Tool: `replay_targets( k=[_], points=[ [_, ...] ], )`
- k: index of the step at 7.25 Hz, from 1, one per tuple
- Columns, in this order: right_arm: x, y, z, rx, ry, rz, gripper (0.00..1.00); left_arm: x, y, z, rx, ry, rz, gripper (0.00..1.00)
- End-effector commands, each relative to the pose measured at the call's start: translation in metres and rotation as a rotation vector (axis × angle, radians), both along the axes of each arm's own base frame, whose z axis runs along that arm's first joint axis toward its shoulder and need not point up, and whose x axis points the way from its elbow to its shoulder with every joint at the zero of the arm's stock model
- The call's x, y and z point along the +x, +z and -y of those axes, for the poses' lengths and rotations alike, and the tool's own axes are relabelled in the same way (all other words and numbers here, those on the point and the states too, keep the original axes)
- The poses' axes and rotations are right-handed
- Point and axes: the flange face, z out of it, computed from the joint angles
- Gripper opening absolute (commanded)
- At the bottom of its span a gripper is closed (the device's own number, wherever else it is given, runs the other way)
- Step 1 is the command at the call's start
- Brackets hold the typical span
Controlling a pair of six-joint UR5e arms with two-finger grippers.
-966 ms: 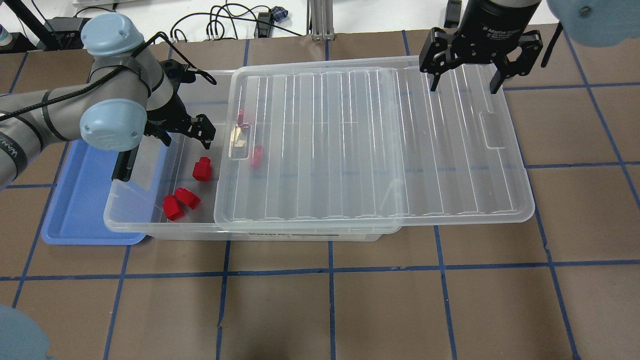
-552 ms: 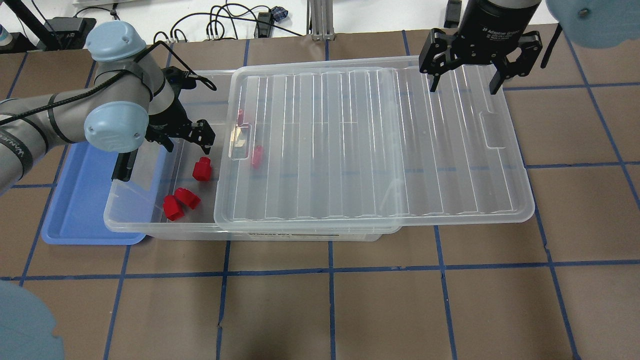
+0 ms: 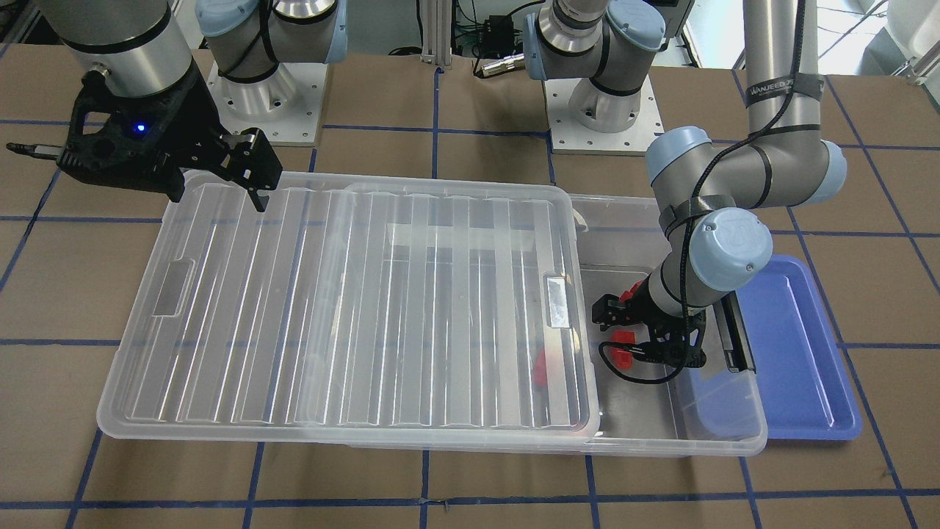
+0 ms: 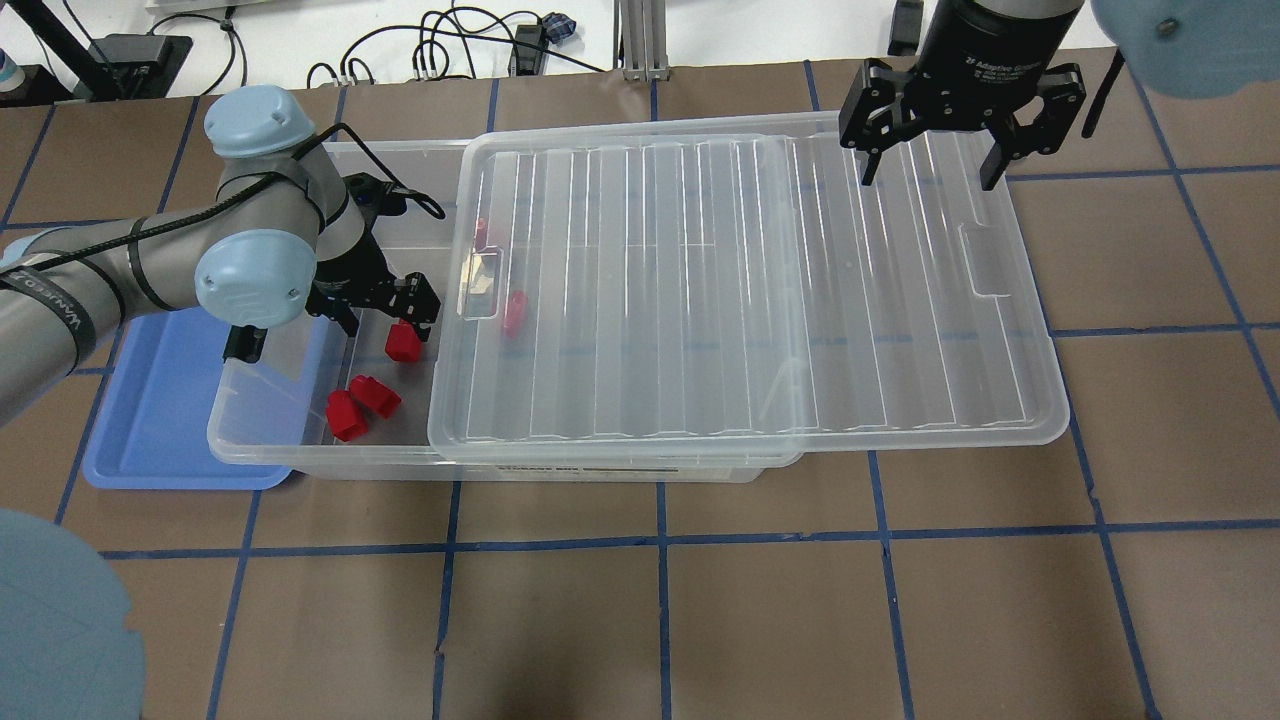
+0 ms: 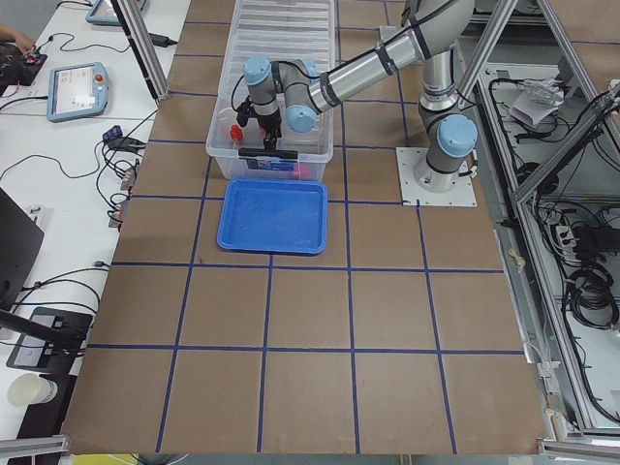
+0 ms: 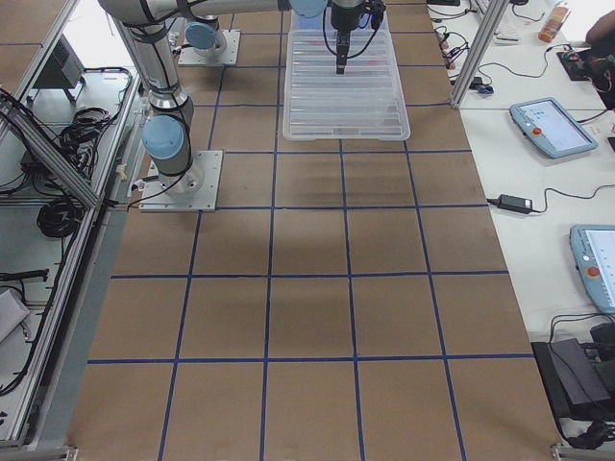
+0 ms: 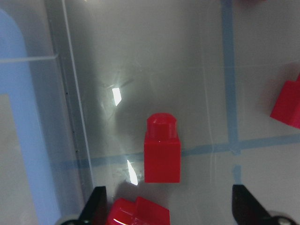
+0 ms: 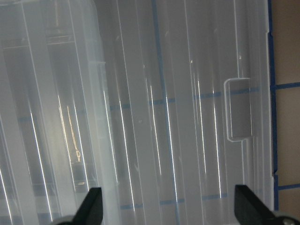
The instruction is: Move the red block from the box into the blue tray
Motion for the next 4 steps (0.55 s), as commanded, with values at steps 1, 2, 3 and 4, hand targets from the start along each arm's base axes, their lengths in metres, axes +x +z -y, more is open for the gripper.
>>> replay_targets(
  k=[1,2,3,4],
  points=[
    [-0.0004,0.0004,0.0,-0.001,-0.001,0.0,1.0,0.001,-0.0186,0.0065,-0.022,0.006,-0.002,0.92],
    [-0.0004,0.0004,0.0,-0.001,-0.001,0.0,1.0,0.0012,-0.0225,0.007,-0.028,0.003,0.0,0.9],
    [-0.0004,0.0004,0.0,-0.001,-0.001,0.0,1.0,0.0011,-0.0248,0.0066,-0.024,0.006,0.0,0.9],
    [-0.0004,0.0004,0.0,-0.001,-0.001,0.0,1.0,0.0013,-0.0257,0.0067,-0.022,0.004,0.001,0.83]
  ],
)
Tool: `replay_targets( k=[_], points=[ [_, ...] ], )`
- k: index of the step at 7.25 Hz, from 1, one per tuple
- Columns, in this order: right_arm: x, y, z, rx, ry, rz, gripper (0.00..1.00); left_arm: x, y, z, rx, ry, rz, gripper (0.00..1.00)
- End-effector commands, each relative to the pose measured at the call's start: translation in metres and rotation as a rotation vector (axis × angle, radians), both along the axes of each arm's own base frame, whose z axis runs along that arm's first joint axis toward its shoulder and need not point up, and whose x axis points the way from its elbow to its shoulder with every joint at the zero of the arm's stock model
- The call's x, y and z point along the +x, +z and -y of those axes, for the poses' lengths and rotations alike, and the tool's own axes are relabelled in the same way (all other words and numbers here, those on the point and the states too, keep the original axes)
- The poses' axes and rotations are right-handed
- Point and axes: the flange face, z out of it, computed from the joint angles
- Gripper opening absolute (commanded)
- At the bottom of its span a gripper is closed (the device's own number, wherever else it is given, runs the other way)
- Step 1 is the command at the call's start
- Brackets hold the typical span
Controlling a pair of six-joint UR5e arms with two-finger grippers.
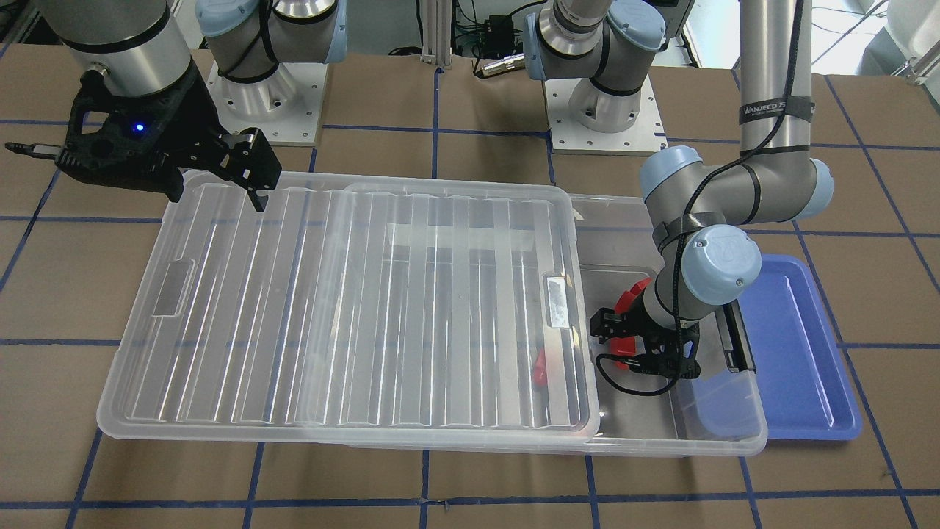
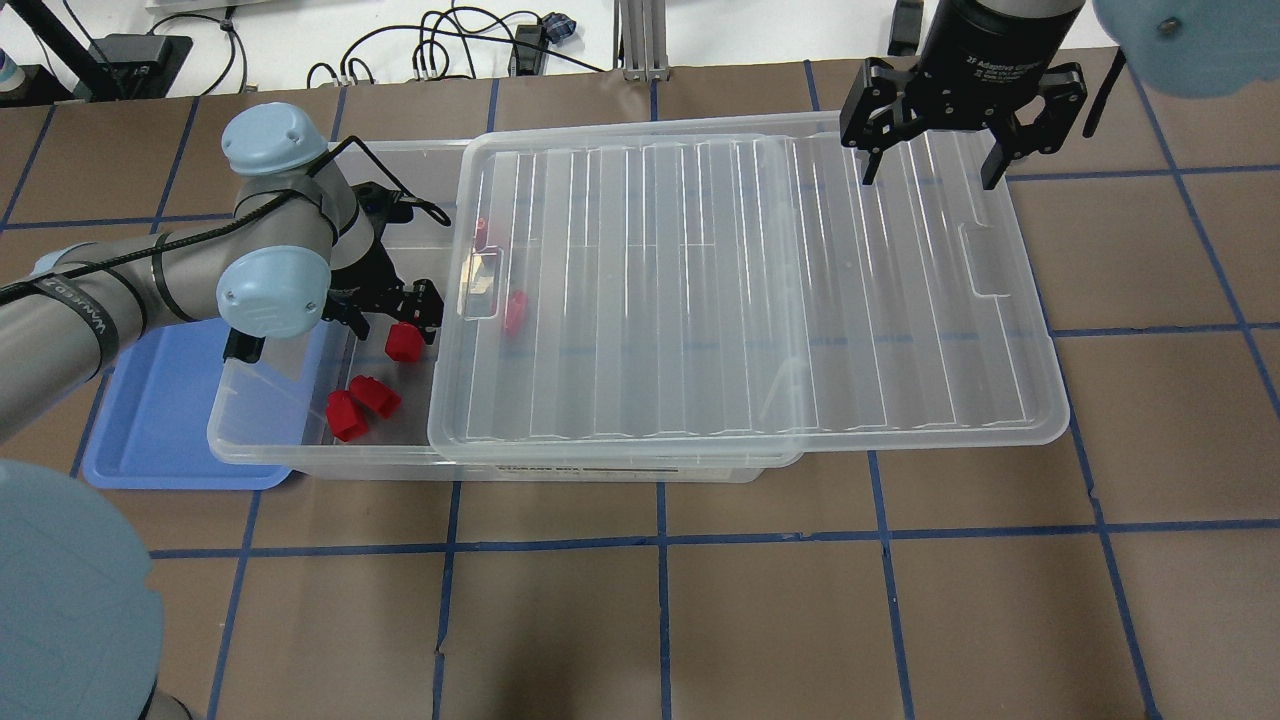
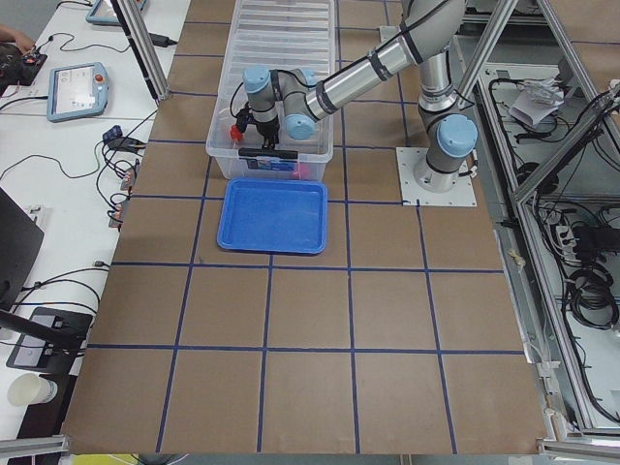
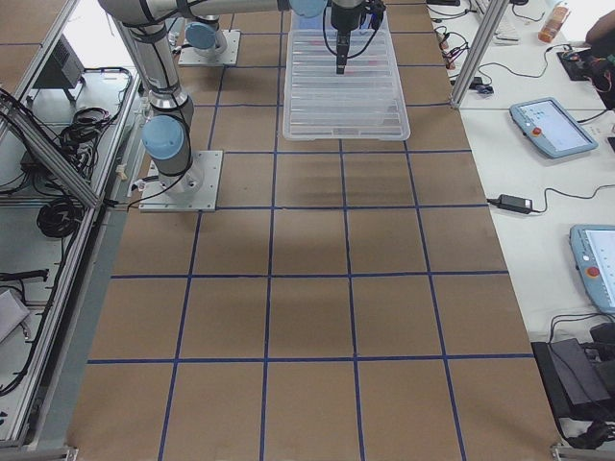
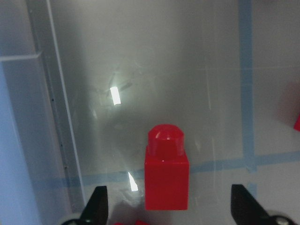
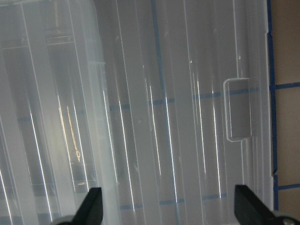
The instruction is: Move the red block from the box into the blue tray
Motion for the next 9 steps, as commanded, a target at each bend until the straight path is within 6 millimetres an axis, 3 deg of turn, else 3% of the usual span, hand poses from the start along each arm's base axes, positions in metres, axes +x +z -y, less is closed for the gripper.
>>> replay_targets(
  k=[1,5,7,9],
  points=[
    [0.0,0.0,-0.001,0.0,0.001,0.0,1.0,0.0,-0.004,0.0,0.002,0.0,-0.002,0.74],
    [-0.005,-0.001,0.002,-0.002,-0.008,-0.002,1.0,0.0,-0.014,-0.002,0.007,-0.004,0.0,0.71],
    [-0.006,0.001,0.001,-0.005,-0.009,-0.001,1.0,0.0,-0.014,-0.001,-0.001,-0.005,-0.001,0.47],
    [-0.005,0.002,0.0,-0.005,-0.008,-0.001,1.0,0.0,-0.01,0.0,-0.009,-0.004,0.002,0.16]
  ],
)
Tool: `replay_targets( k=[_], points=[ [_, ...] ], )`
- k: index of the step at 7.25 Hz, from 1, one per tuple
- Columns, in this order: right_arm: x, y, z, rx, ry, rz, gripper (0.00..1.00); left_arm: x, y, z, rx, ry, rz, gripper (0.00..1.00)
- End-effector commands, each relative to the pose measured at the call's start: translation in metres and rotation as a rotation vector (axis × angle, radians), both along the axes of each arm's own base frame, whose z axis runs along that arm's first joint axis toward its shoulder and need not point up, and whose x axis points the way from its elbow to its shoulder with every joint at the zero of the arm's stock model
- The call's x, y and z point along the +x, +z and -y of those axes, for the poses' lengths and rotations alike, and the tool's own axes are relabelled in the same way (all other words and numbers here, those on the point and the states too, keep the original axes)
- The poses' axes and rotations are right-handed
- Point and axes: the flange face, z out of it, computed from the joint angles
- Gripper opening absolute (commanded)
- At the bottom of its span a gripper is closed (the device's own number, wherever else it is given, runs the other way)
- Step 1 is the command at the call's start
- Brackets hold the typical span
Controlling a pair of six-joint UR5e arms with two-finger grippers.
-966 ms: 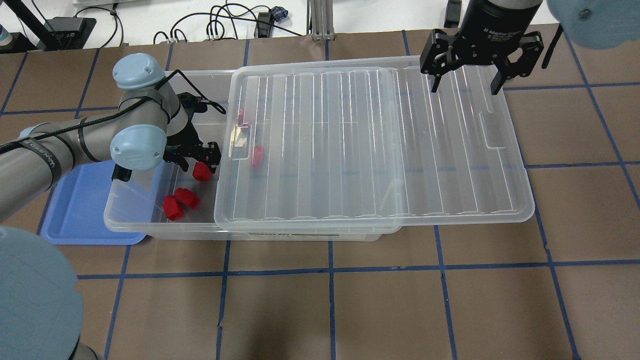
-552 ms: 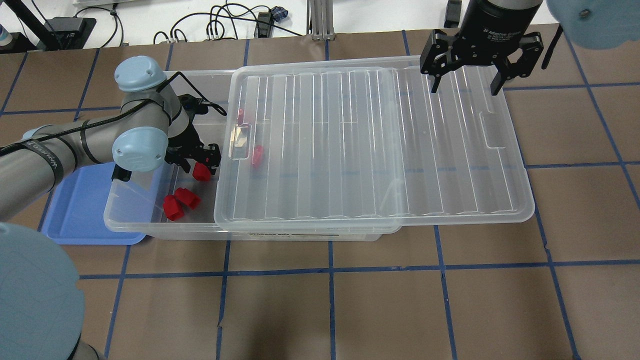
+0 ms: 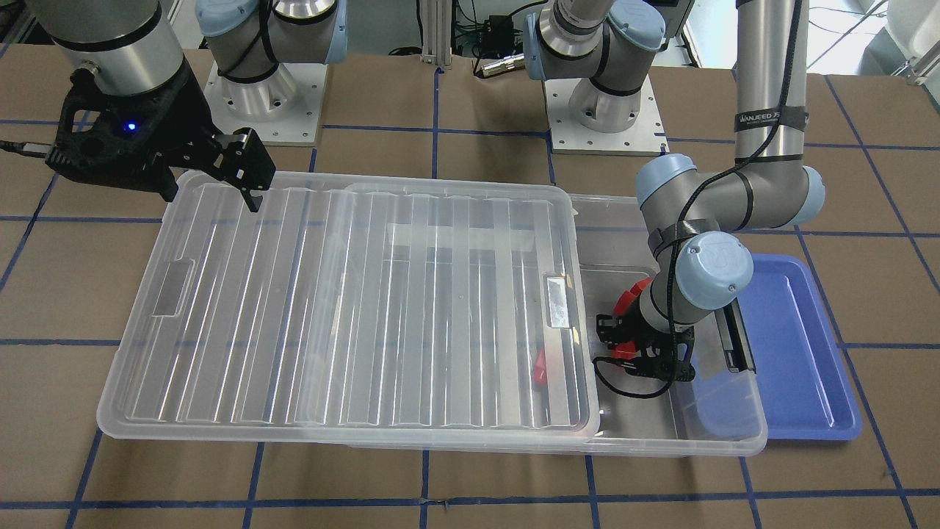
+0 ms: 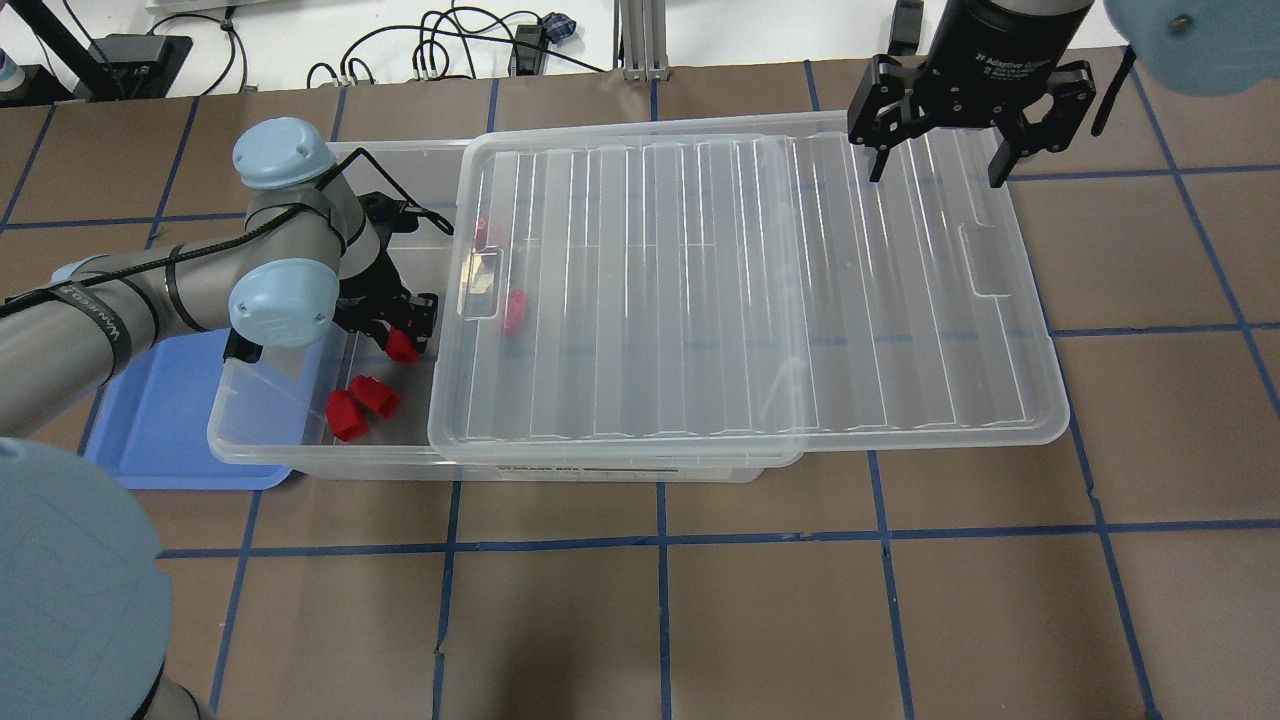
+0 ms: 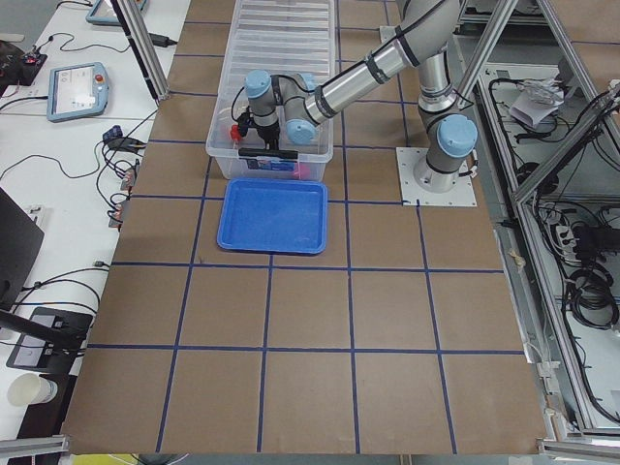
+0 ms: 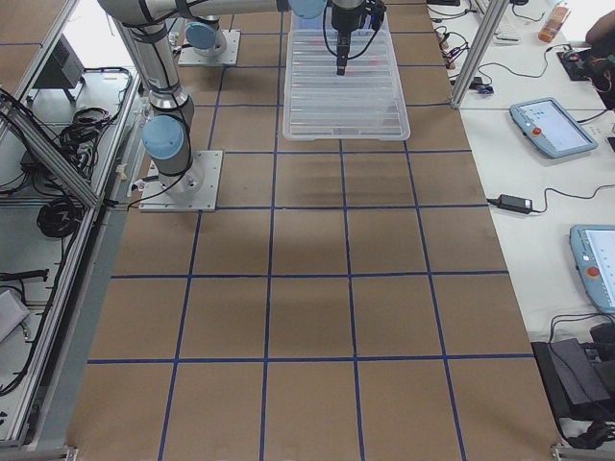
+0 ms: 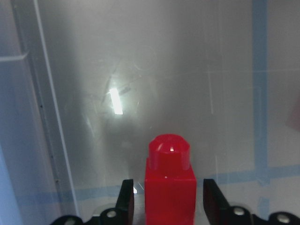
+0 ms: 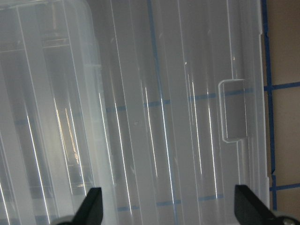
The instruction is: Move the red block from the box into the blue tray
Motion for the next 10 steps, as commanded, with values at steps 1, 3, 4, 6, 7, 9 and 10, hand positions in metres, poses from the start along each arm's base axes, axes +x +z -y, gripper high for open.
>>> replay_targets(
  k=[1,3,4,6,7,9,10],
  points=[
    [0.0,0.0,-0.001,0.001,0.001,0.0,1.0,0.001,0.017,0.006,-0.033,0.012,0.002,0.13],
    [0.0,0.001,-0.001,-0.002,0.001,0.0,1.0,-0.007,0.074,0.019,-0.049,0.023,0.012,0.13],
    [0.0,0.001,-0.001,-0.002,0.001,0.0,1.0,-0.009,0.116,0.016,-0.027,0.023,0.01,0.13],
    [0.0,0.0,0.0,0.0,0.001,0.0,1.0,-0.009,0.198,0.002,-0.033,0.021,0.009,0.07],
    [-0.006,-0.001,0.003,0.003,-0.008,0.003,1.0,-0.004,0.226,-0.008,-0.009,0.02,0.007,0.07],
    [-0.03,0.0,0.009,0.0,-0.046,0.004,1.0,0.05,0.236,-0.009,-0.012,-0.04,0.058,0.07],
    [-0.059,0.0,0.015,0.002,-0.04,0.011,1.0,0.106,0.228,-0.009,0.003,-0.116,0.041,0.07]
  ],
)
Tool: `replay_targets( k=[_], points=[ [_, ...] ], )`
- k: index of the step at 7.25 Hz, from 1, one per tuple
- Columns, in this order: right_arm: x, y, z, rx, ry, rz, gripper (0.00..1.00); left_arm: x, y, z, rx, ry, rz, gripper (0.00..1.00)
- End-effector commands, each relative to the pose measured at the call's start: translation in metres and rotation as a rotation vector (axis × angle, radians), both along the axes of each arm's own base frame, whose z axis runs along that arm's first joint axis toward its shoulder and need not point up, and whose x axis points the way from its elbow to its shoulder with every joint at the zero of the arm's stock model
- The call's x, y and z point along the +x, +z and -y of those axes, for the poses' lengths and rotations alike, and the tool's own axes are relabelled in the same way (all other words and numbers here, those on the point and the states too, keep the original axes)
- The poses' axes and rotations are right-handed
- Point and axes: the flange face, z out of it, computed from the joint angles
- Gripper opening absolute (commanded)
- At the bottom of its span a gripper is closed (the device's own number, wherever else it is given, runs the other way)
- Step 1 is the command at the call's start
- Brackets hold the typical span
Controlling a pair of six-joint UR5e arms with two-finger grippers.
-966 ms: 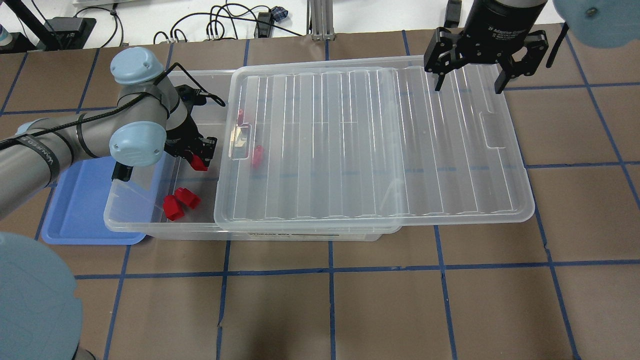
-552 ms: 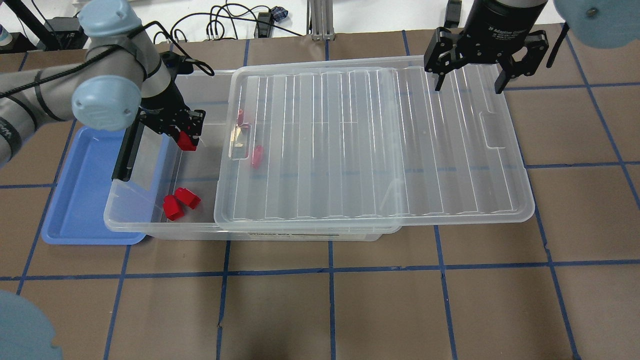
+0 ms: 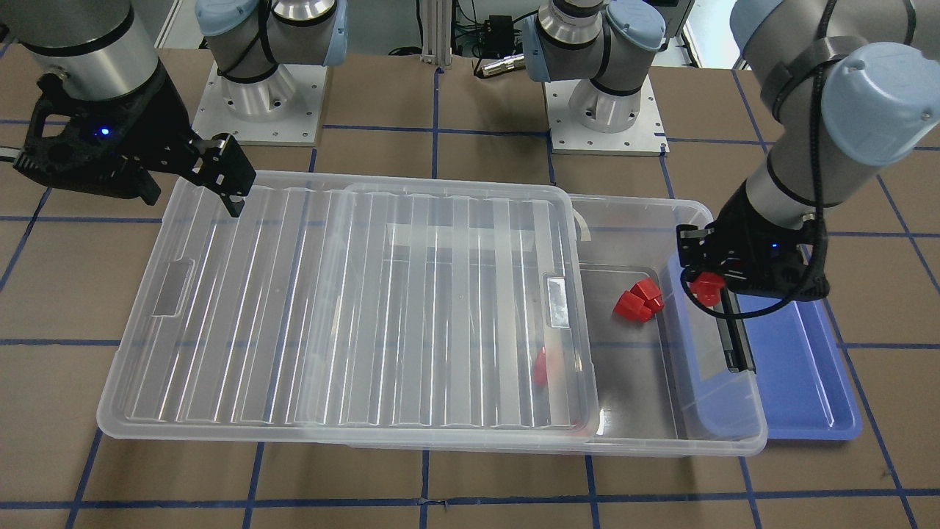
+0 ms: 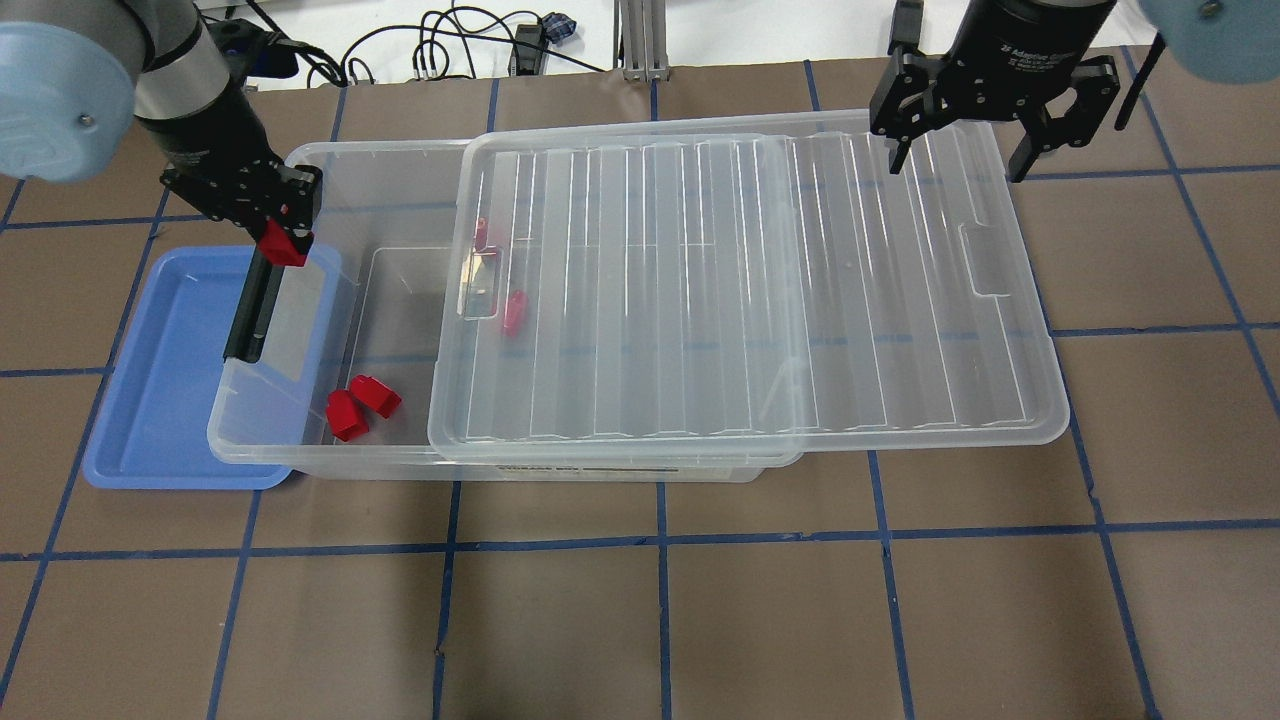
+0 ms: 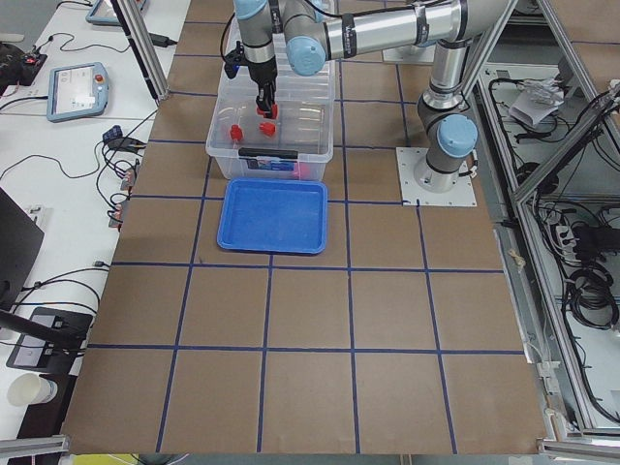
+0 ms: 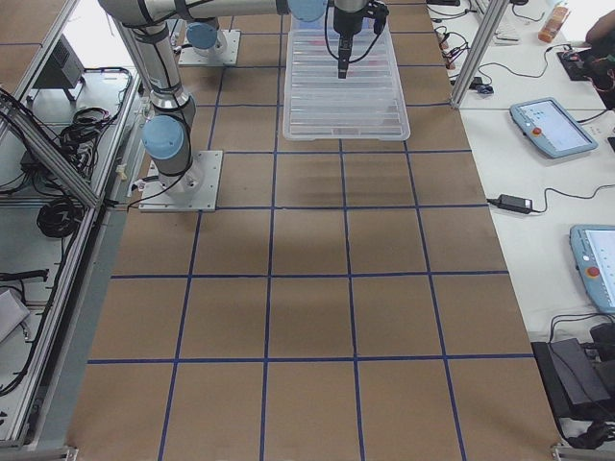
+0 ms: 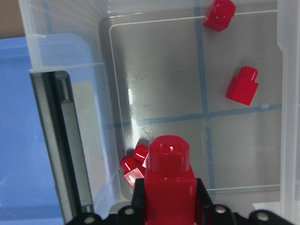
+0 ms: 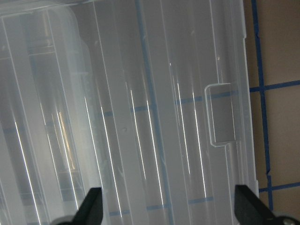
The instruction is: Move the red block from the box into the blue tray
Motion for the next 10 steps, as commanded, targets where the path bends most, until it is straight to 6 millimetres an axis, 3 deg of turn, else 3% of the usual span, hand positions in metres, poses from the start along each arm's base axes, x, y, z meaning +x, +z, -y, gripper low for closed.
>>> replay_targets(
  k=[1,2,3,4,5,6,7,8,9,10],
  points=[
    [-0.076,-0.003,0.012,0.006,0.023,0.01,1.0,0.113,-0.021,0.0,0.028,-0.084,-0.029,0.07],
    [-0.133,-0.008,0.015,0.018,0.048,0.015,1.0,0.147,-0.044,0.006,0.009,-0.043,-0.03,0.07],
    [-0.184,-0.024,0.019,0.038,0.056,0.023,1.0,0.169,-0.083,0.017,-0.019,-0.022,-0.011,0.07],
    [-0.198,-0.043,0.018,0.069,0.063,0.04,1.0,0.197,-0.129,0.012,-0.008,0.027,-0.025,0.07],
    [-0.194,-0.067,0.01,0.081,0.065,0.047,1.0,0.216,-0.165,0.012,0.003,0.059,-0.033,0.07],
    [-0.194,-0.099,0.013,0.049,0.066,0.032,1.0,0.222,-0.188,0.014,0.027,0.067,-0.043,0.07],
    [-0.189,-0.126,0.006,0.014,0.082,0.017,1.0,0.225,-0.205,0.016,0.052,0.07,-0.052,0.17],
    [-0.186,-0.142,0.003,-0.014,0.111,0.007,1.0,0.227,-0.206,0.02,0.051,0.06,-0.049,0.65],
    [-0.182,-0.147,0.002,-0.013,0.11,0.027,1.0,0.228,-0.192,0.025,0.036,0.068,-0.039,0.96],
    [-0.17,-0.146,0.003,-0.026,0.118,0.05,1.0,0.219,-0.172,0.025,0.032,0.056,-0.037,1.0]
  ],
)
